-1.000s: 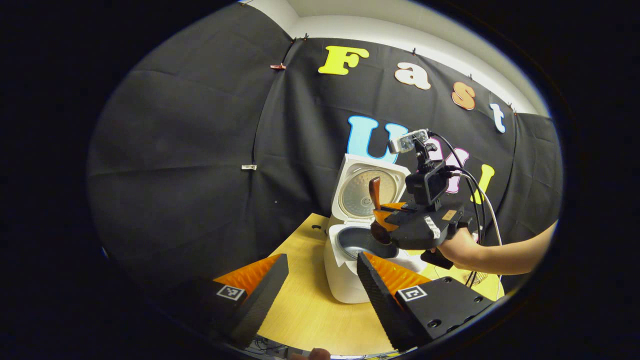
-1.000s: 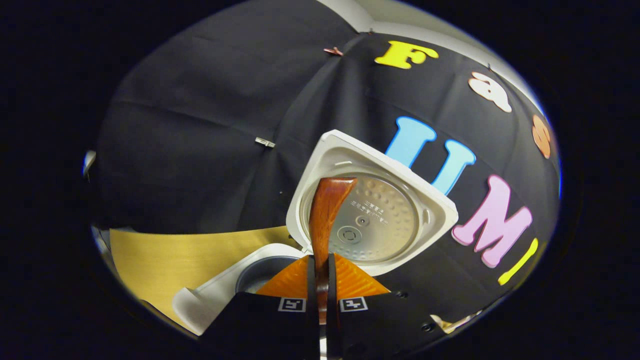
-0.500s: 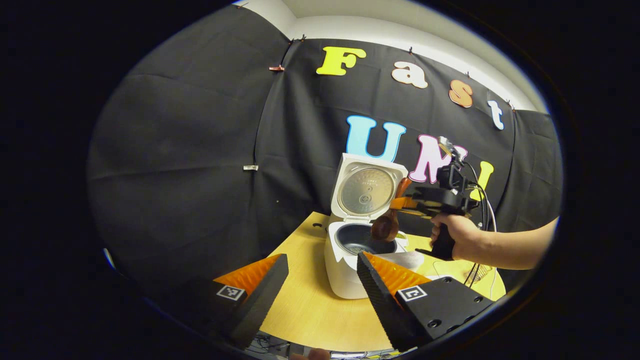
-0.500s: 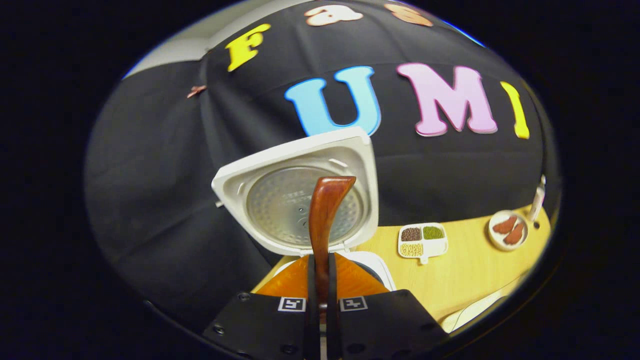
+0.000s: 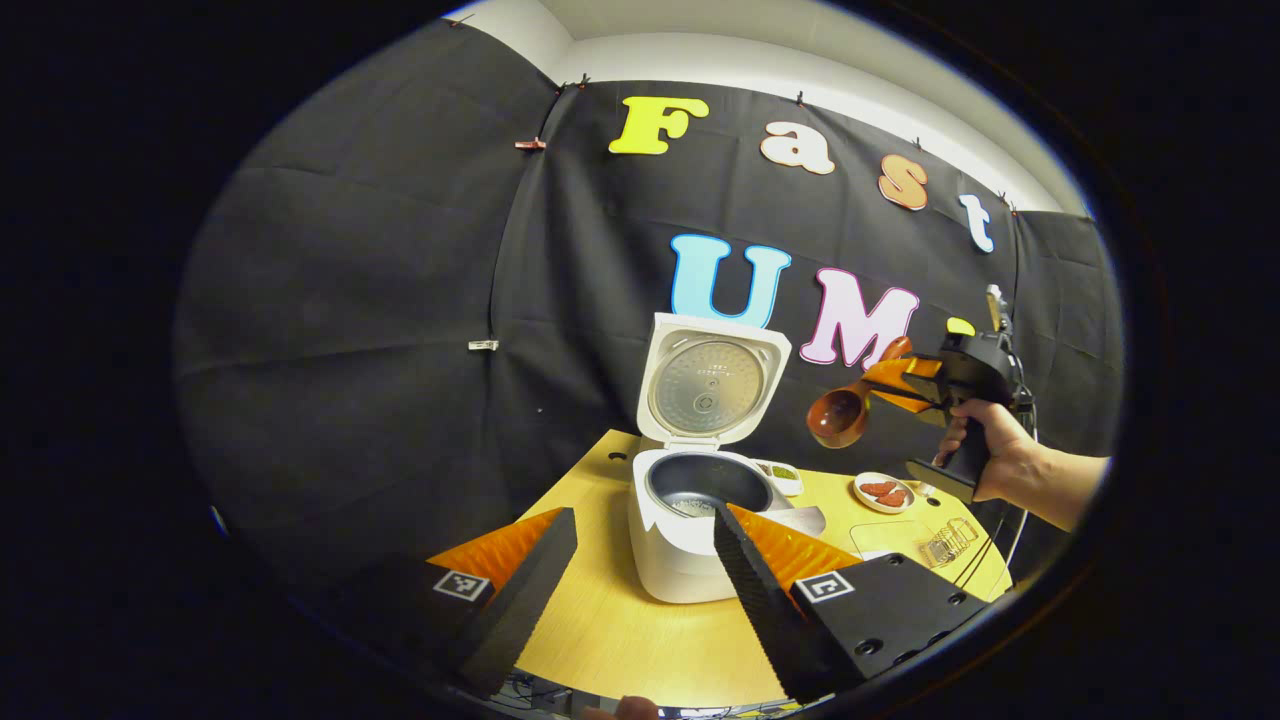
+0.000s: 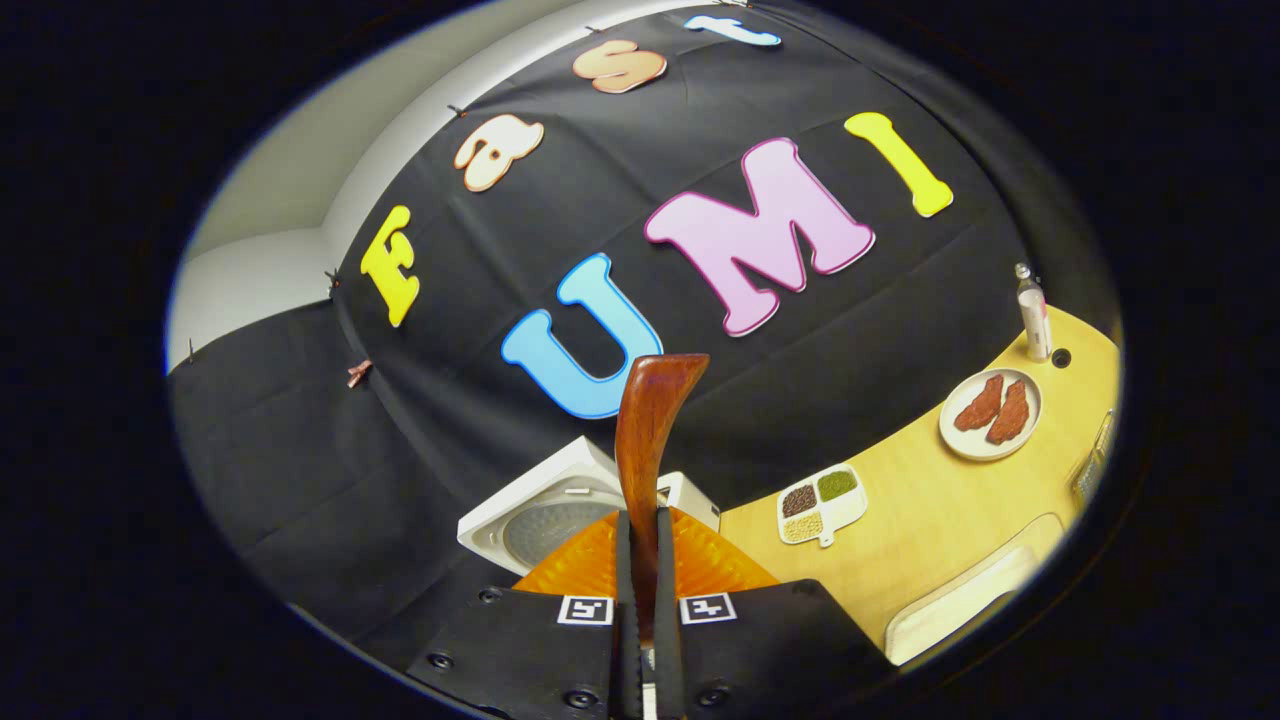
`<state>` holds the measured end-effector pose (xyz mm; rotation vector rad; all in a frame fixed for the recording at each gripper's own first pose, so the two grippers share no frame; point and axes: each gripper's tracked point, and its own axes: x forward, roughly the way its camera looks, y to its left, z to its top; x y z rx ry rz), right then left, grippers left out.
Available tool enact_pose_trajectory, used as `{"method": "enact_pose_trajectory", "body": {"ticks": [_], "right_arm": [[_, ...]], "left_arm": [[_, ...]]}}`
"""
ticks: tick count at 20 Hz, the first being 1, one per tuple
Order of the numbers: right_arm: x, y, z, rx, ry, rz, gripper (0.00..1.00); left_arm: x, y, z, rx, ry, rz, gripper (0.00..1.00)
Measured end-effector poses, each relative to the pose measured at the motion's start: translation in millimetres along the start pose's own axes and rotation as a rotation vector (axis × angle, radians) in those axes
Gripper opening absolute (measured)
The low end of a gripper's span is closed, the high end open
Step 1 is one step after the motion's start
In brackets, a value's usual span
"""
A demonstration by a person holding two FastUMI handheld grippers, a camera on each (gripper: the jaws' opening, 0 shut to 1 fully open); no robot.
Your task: Close the left gripper, press the button to open the rice cooker; take a wooden spoon from the chopstick holder with the right hand, scoop a spoonful of rice and pour it into the rice cooker, then put the wooden spoon back into the chopstick holder.
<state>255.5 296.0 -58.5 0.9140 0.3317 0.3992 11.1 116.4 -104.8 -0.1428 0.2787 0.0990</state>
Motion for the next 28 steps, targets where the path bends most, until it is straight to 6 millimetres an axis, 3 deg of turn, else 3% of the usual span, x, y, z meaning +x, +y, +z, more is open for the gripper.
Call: {"method": "enact_pose_trajectory", "body": {"ticks": [5,10,14,18,20,25,28], "right_arm": [[-57.7,-54.9,71.3,-0.050,-0.090,-0.031,0.10],[-115.3,-133.0,131.3,-0.069,-0.163,-0.102,0.10],[-152.6,-207.9,159.7,-0.063,-0.194,-0.182,0.10],[-182.4,-283.3,172.4,-0.110,-0.182,-0.263,0.10],[-190.4,-324.6,169.5,-0.120,-0.163,-0.309,0.10],[-190.9,-405.4,129.2,-0.115,-0.062,-0.381,0.10],[-182.1,-424.3,107.4,-0.093,-0.033,-0.379,0.14]], "left_arm": [[7.4,-28.2,7.6,0.038,-0.009,-0.023,0.95],[15.9,-66.7,16.0,0.056,-0.016,-0.063,0.95],[16.8,-102.7,10.1,0.001,0.004,-0.131,0.95],[22.5,-122.7,4.4,-0.004,0.033,-0.115,0.95],[24.7,-133.9,5.2,0.015,0.043,-0.108,0.95],[26.2,-163.7,6.4,0.054,0.056,-0.086,0.95],[20.8,-177.0,11.3,0.080,0.049,-0.063,0.95]]}}
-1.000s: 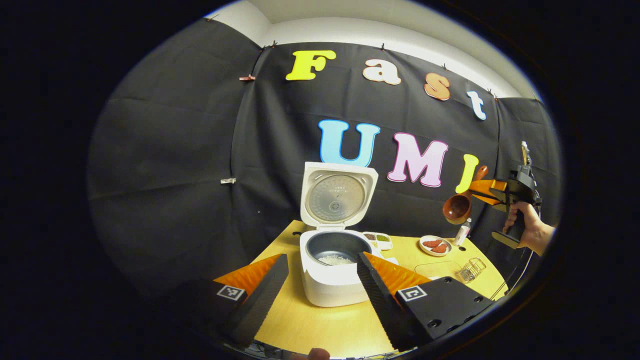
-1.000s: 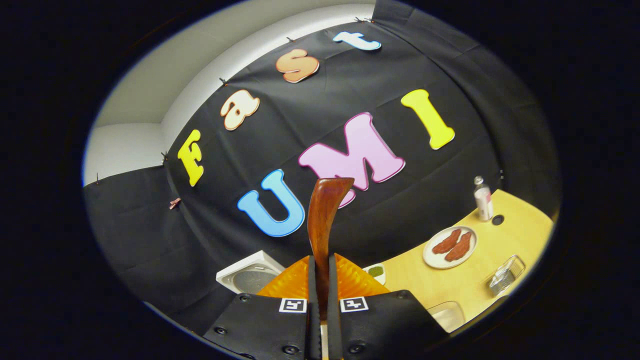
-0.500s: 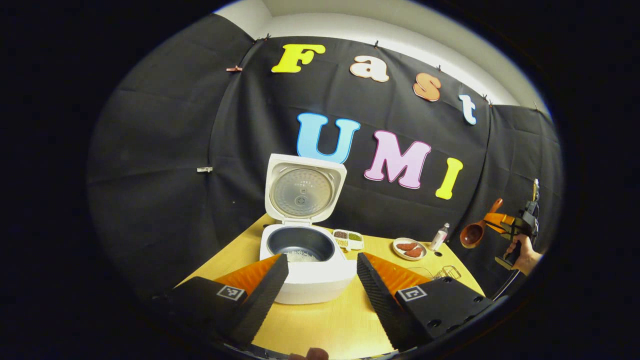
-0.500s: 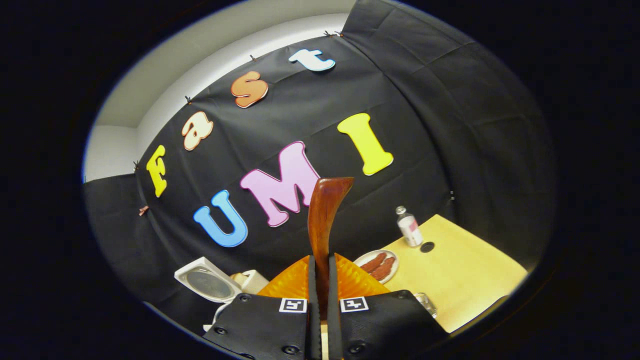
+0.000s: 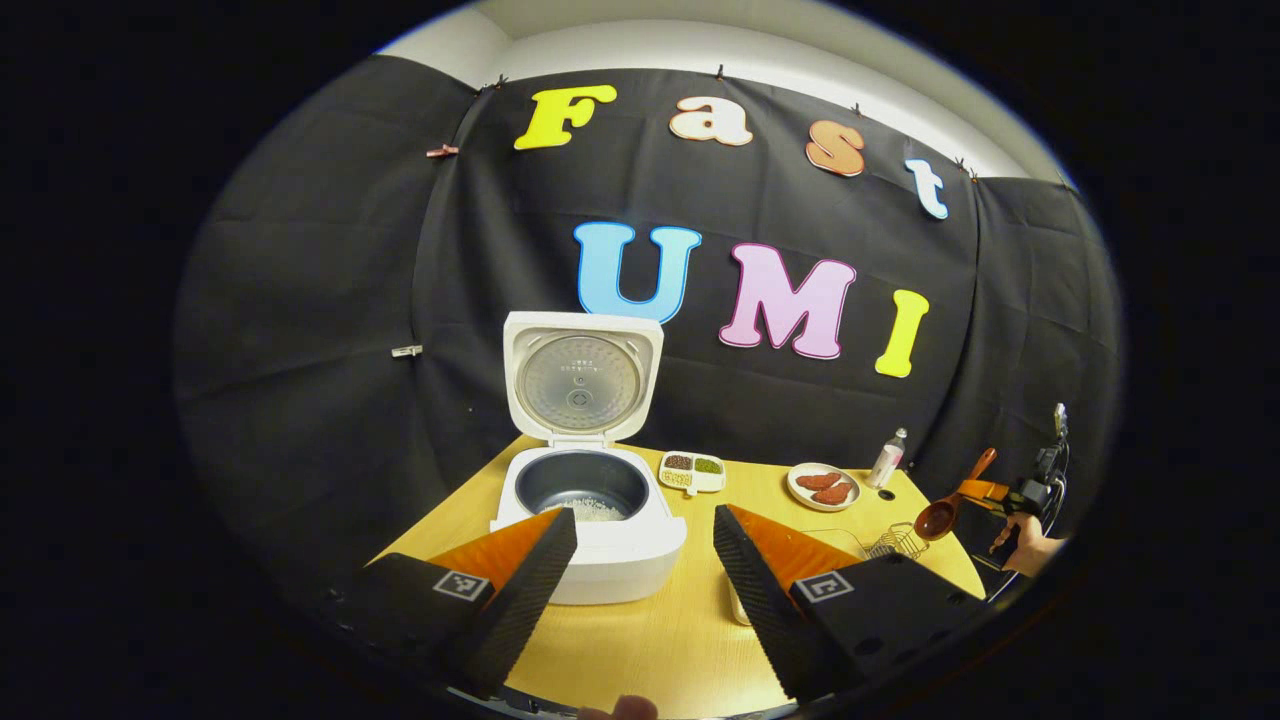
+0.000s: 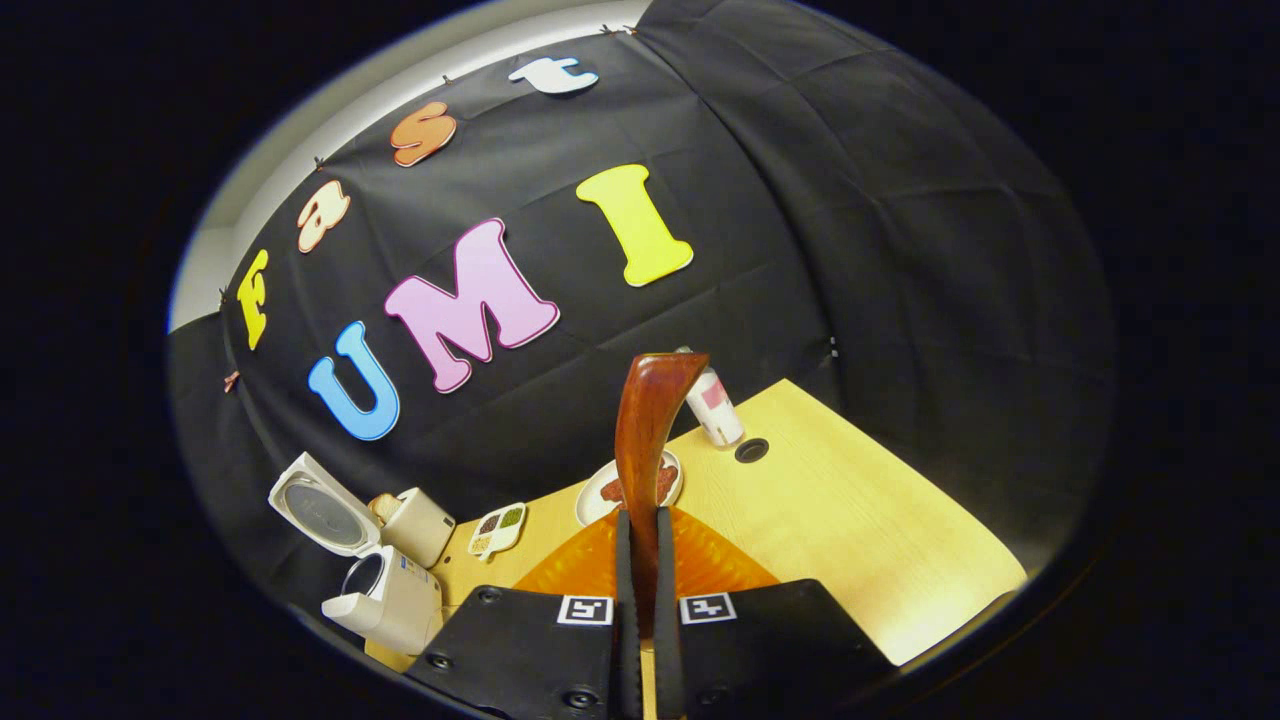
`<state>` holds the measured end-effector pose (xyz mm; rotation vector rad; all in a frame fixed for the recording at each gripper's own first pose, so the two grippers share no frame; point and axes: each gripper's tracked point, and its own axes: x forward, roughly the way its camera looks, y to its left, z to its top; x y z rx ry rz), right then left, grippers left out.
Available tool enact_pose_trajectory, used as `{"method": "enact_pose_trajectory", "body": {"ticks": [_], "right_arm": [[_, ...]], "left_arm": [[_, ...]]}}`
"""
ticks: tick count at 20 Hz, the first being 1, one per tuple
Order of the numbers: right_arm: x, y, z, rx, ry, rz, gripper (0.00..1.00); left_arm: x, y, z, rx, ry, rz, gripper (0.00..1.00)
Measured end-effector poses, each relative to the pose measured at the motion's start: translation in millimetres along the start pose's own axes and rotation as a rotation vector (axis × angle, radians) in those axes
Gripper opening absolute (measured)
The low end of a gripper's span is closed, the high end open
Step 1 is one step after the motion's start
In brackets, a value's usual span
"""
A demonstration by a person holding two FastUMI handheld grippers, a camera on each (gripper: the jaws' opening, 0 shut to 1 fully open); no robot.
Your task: Close the left gripper, press the button to open the rice cooker; take a wooden spoon from the chopstick holder with the right hand, scoop a spoonful of rice and pour it into the rice cooker, then put the wooden spoon back into the chopstick holder.
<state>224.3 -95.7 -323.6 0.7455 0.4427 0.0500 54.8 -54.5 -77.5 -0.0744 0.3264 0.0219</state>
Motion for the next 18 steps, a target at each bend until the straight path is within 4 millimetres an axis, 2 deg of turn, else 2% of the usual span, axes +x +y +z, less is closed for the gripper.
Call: {"method": "enact_pose_trajectory", "body": {"ticks": [1,2,3,4,10,14,16,18], "right_arm": [[6.0,-1.7,-6.5,-0.003,0.007,0.000,0.10],[12.6,-2.9,-12.0,-0.009,0.017,-0.005,0.14],[17.8,-3.9,-16.8,-0.020,0.022,-0.011,0.10],[22.7,-5.6,-21.0,-0.033,0.028,-0.020,0.10],[43.3,-13.4,-51.6,-0.078,0.094,-0.059,0.10],[41.6,-20.9,-68.1,-0.090,0.147,-0.101,0.16],[33.8,-27.1,-63.9,-0.080,0.147,-0.139,0.19],[25.6,-31.1,-59.1,-0.059,0.146,-0.166,0.29]], "left_arm": [[-1.6,-2.2,2.2,0.001,-0.002,0.008,0.95],[-4.2,-3.2,2.3,0.002,-0.003,0.013,0.95],[-6.3,-2.6,1.7,0.004,-0.003,0.023,0.95],[-8.7,-0.9,0.8,0.006,0.000,0.032,0.95],[-27.6,27.1,-3.6,-0.023,0.016,0.106,0.95],[-35.8,46.6,3.8,-0.012,0.001,0.135,0.95],[-36.8,53.3,5.8,-0.026,-0.004,0.138,0.95],[-36.1,55.3,7.8,-0.041,-0.010,0.129,0.95]]}}
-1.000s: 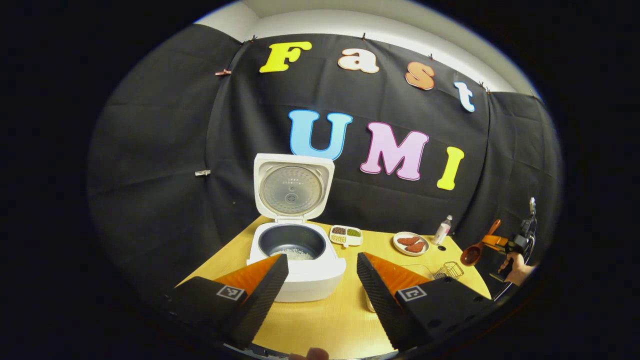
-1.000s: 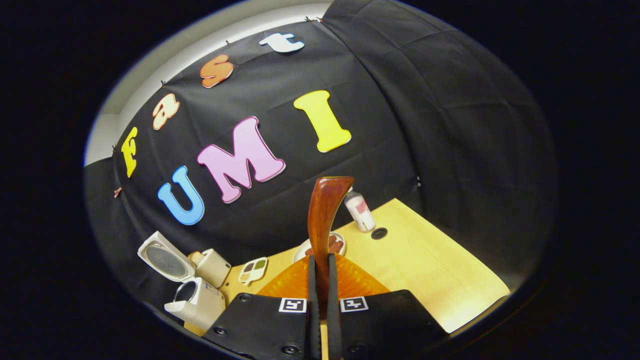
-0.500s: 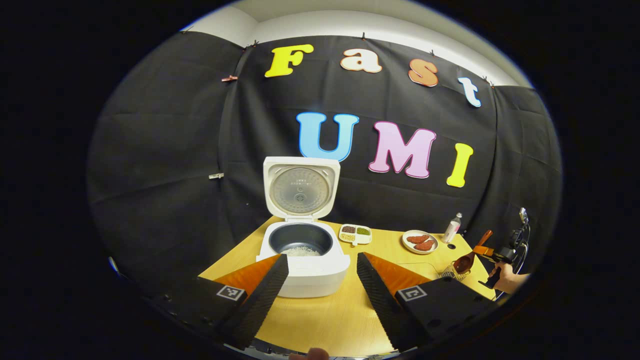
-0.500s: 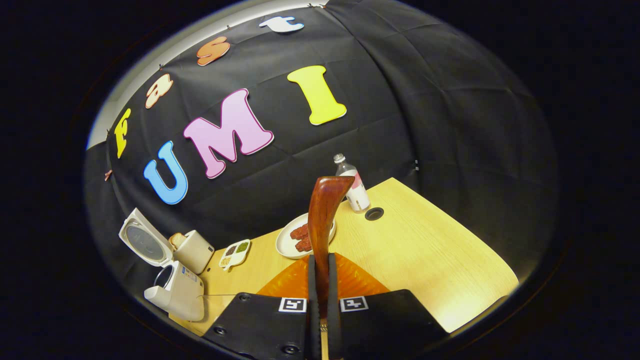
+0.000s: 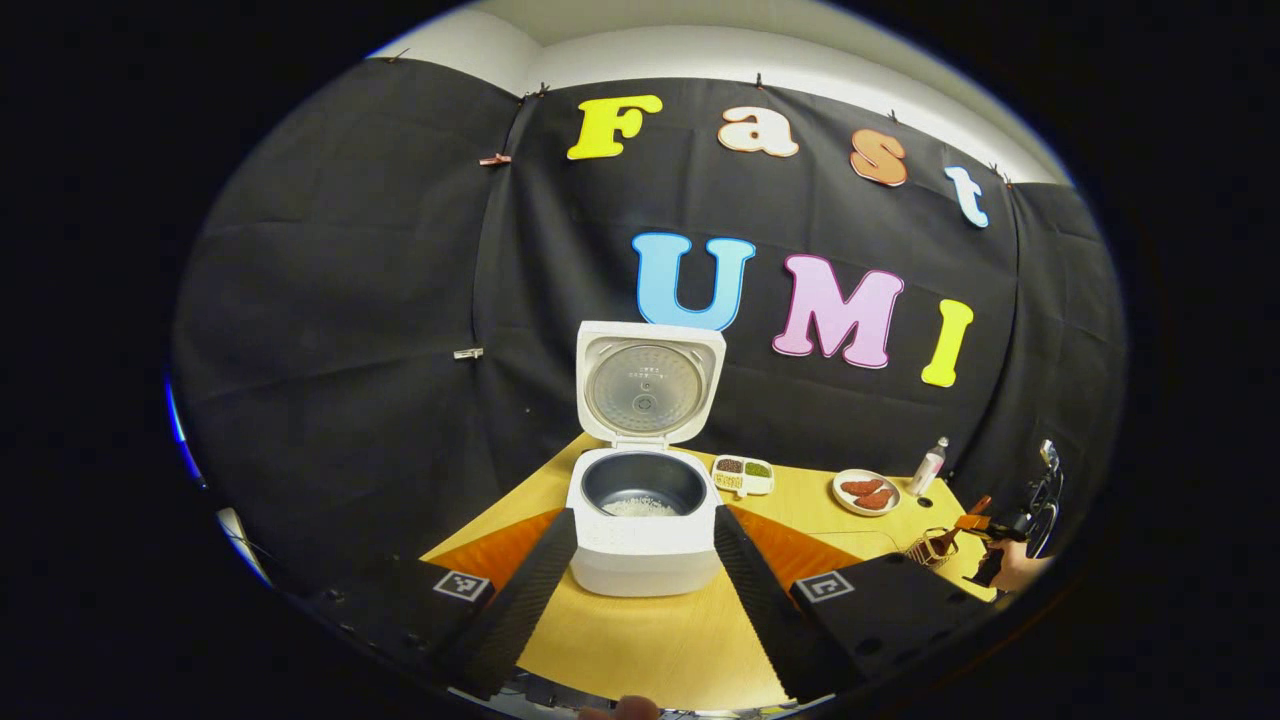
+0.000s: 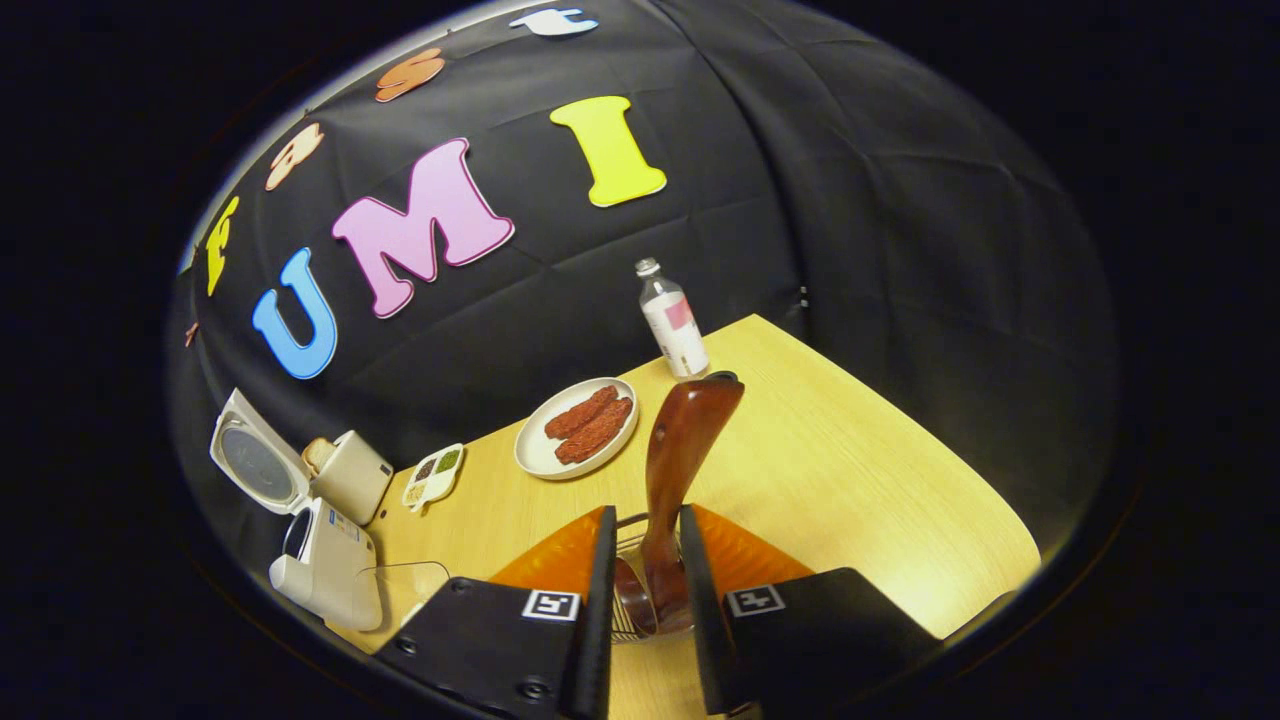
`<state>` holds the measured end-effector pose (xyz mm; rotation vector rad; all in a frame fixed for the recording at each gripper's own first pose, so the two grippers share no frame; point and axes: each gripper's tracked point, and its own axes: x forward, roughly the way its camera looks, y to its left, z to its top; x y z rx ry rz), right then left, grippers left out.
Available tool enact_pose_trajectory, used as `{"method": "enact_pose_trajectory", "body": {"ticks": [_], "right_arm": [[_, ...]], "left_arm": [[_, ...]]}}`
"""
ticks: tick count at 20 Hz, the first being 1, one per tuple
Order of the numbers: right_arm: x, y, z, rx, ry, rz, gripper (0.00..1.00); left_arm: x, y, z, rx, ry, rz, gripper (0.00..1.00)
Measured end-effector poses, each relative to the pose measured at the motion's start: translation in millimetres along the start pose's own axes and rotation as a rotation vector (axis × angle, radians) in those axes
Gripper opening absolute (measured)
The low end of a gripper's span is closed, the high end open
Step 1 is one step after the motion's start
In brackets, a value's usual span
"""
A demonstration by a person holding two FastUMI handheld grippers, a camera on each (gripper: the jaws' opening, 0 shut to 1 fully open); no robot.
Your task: Close the left gripper, press the button to open the rice cooker; take a wooden spoon from the chopstick holder with the right hand, scoop a spoonful of rice and pour it into the rice cooker, then put the wooden spoon back into the chopstick holder.
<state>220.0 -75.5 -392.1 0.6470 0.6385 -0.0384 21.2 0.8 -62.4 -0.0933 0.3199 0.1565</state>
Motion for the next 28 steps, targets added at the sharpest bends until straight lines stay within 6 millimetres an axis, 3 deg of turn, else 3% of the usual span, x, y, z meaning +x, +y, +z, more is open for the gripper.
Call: {"method": "enact_pose_trajectory", "body": {"ticks": [1,4,5,10,13,17,21,24,28], "right_arm": [[-4.6,-1.0,3.5,0.004,-0.006,-0.010,0.51],[-26.8,-11.4,9.0,-0.014,-0.019,-0.046,0.80],[-37.8,-13.6,11.0,-0.020,-0.022,-0.054,0.95],[-84.6,-19.9,27.4,-0.055,-0.065,-0.090,0.98],[-113.0,-6.5,52.5,-0.067,-0.119,-0.095,0.99],[-154.8,29.5,87.1,-0.161,-0.207,-0.088,0.98],[-207.9,80.1,114.7,-0.298,-0.341,-0.051,0.98],[-238.6,118.0,121.3,-0.376,-0.419,0.002,0.98],[-261.4,143.8,119.2,-0.408,-0.455,0.028,0.98]], "left_arm": [[1.0,1.0,-0.1,-0.001,0.000,-0.004,0.95],[4.4,4.3,0.9,0.005,-0.003,-0.020,0.95],[5.7,4.3,3.1,0.001,-0.008,-0.030,0.95],[14.0,4.4,14.4,-0.009,-0.031,-0.063,0.95],[21.1,3.3,37.7,-0.001,-0.072,-0.081,0.95],[44.7,2.1,84.7,-0.001,-0.161,-0.114,0.95],[88.2,8.2,126.0,-0.014,-0.213,-0.106,0.95],[116.4,8.3,160.3,-0.005,-0.260,-0.112,0.95],[157.2,5.8,204.6,0.037,-0.330,-0.117,0.95]]}}
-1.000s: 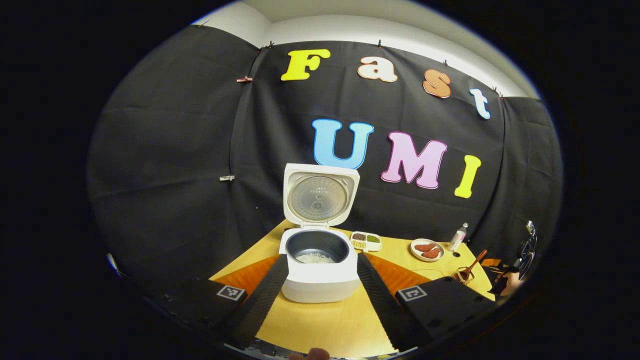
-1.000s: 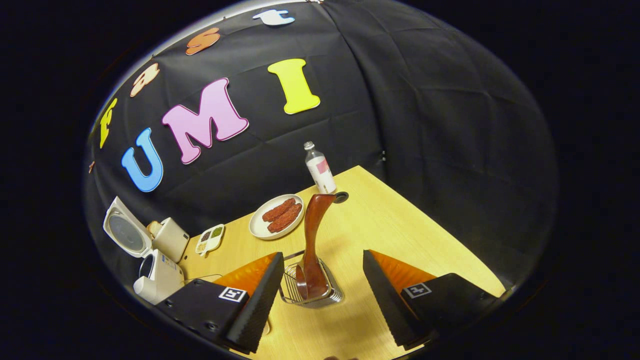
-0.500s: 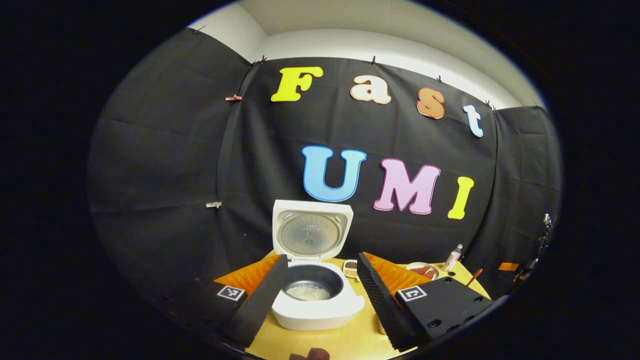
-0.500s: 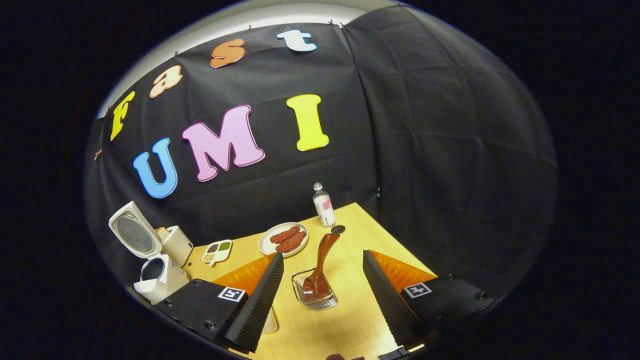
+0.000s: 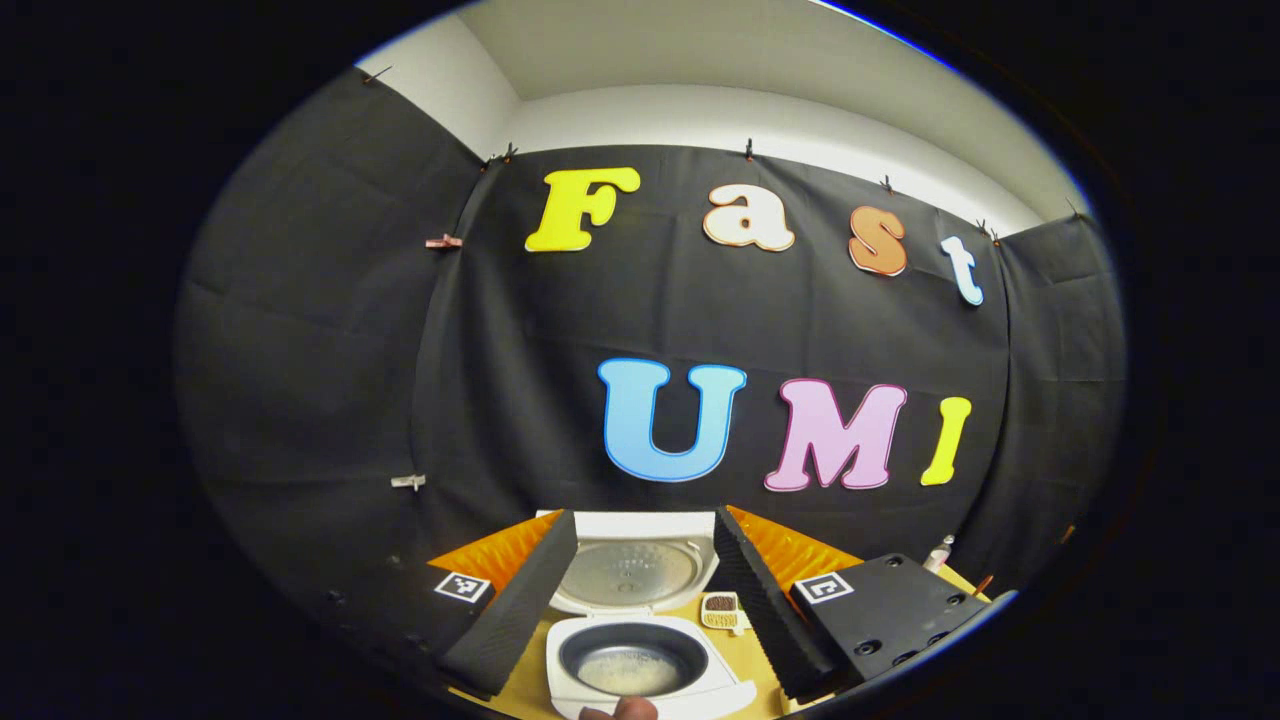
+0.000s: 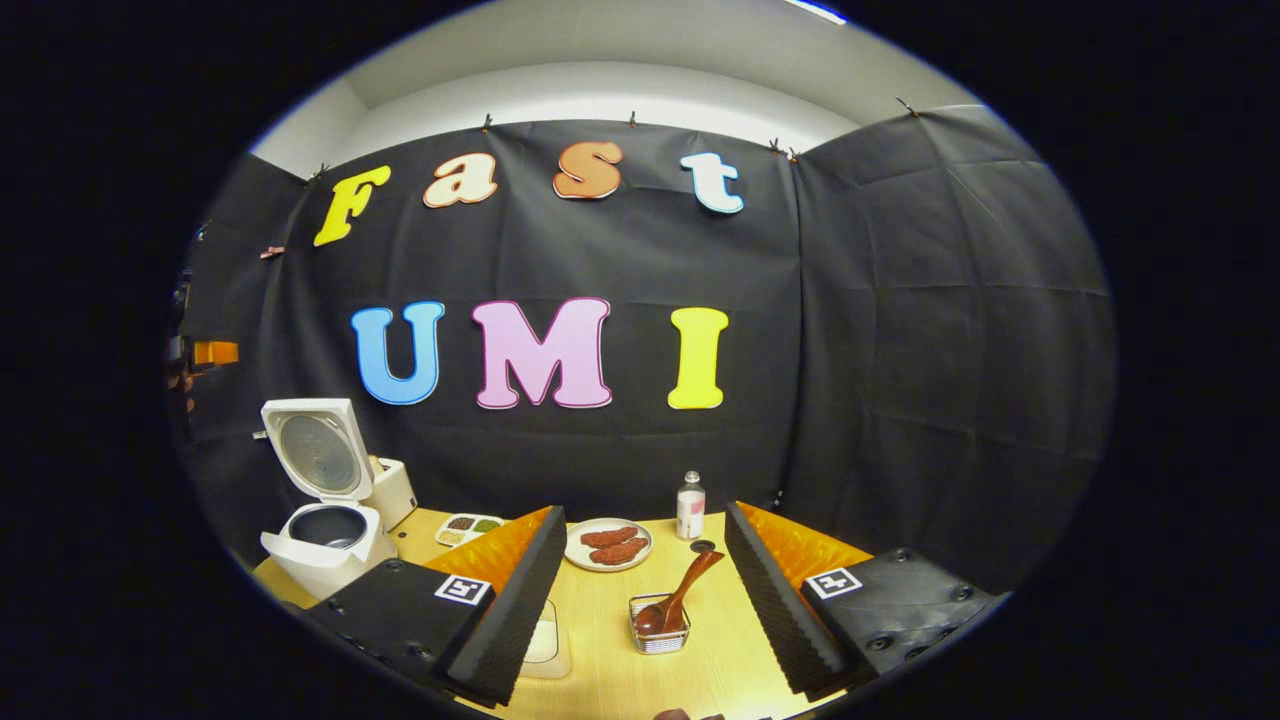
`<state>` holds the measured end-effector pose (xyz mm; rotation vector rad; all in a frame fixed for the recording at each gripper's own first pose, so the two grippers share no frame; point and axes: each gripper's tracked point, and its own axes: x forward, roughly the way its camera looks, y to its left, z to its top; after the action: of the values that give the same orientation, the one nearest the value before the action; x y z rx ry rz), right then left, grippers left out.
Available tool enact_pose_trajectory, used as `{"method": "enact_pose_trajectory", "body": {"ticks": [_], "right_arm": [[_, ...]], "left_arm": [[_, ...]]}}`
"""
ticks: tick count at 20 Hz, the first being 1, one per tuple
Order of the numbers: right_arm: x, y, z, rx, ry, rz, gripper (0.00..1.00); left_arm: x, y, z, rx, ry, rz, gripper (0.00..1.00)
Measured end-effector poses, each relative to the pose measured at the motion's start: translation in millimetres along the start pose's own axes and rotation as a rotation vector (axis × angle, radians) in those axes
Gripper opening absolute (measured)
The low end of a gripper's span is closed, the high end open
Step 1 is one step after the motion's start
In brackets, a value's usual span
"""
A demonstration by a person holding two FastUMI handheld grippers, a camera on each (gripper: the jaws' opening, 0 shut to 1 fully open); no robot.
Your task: Close the left gripper, press the button to open the rice cooker; take a wooden spoon from the chopstick holder with the right hand, scoop a spoonful of rice and pour it into the rice cooker, then put the wooden spoon back into the chopstick holder.
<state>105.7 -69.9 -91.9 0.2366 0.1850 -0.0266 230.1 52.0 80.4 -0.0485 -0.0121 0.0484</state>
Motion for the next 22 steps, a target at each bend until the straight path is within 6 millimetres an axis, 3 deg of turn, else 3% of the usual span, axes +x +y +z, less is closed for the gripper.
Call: {"method": "enact_pose_trajectory", "body": {"ticks": [4,6,10,14,18,20,21,22], "right_arm": [[-16.3,3.3,7.1,-0.031,-0.020,-0.038,0.98],[-25.6,4.6,8.0,-0.038,-0.012,-0.059,0.98],[-49.8,8.0,22.0,-0.028,-0.035,-0.102,0.98],[-80.3,-1.4,18.4,-0.050,-0.036,-0.189,0.98],[-106.1,-11.0,8.1,-0.076,0.001,-0.258,0.98],[-112.0,-11.4,4.6,-0.076,0.012,-0.273,0.98],[-114.1,-10.2,4.3,-0.073,0.015,-0.275,0.98],[-114.6,-9.2,4.2,-0.072,0.016,-0.272,0.98]], "left_arm": [[57.5,8.7,12.5,0.016,-0.029,0.021,0.94],[89.9,8.2,7.2,0.057,-0.025,0.023,0.94],[149.1,12.0,-32.8,0.134,0.046,0.047,0.94],[197.9,12.8,-65.3,0.158,0.081,0.046,0.94],[223.5,16.8,-95.7,0.142,0.138,0.046,0.94],[226.3,21.1,-118.8,0.125,0.201,0.060,0.96],[225.0,21.8,-117.0,0.094,0.189,0.066,0.93],[221.2,19.5,-117.0,0.092,0.200,0.061,0.97]]}}
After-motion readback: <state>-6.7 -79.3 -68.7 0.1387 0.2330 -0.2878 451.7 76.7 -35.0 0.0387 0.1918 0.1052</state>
